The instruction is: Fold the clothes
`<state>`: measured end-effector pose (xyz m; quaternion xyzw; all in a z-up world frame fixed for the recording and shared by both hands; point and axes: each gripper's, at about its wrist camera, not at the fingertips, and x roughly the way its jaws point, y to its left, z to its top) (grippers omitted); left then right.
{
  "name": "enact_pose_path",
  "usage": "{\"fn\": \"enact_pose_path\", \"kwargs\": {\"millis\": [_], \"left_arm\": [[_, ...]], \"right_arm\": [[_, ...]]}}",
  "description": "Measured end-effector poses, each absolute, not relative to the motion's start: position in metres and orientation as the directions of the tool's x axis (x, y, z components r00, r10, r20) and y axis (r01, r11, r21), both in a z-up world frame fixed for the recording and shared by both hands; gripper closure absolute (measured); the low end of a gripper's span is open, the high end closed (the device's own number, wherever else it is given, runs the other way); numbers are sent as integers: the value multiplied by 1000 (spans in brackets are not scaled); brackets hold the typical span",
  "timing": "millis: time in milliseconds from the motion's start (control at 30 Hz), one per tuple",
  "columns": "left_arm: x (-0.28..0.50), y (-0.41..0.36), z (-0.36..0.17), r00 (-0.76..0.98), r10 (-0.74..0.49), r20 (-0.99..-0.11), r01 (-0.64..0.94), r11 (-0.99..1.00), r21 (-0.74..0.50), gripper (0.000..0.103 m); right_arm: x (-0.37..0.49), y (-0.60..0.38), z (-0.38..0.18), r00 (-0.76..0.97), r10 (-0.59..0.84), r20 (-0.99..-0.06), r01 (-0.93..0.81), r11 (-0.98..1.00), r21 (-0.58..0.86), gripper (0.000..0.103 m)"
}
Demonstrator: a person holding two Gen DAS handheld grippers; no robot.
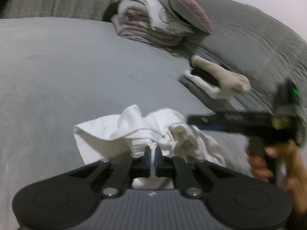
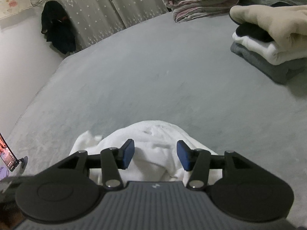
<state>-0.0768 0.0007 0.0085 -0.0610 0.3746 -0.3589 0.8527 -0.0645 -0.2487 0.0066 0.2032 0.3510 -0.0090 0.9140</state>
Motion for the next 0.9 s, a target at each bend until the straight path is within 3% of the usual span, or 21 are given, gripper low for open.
{"fn": "enact_pose_path", "kwargs": {"millis": [500,700,800,900], "left_arm": [[-123,22,-26,249,-662,-707,663,648,-374,100],[-116,28,-15,265,-672,-691,682,638,-359,98],[-112,31,-9,279,-680,-679,686,636,-355,95],[-105,35,-1,306,-690,-656,671,645,-365,81]], "right_arm": [[-51,-236,-2,725,150,-672,125,931,343,50],[-51,-232,-3,693,229,-684,78,919,387,50],[-60,-232,2,691,276,-669,34,911,411,50],[-69,-232,7,686,319,-654,-10,903,429,50]]}}
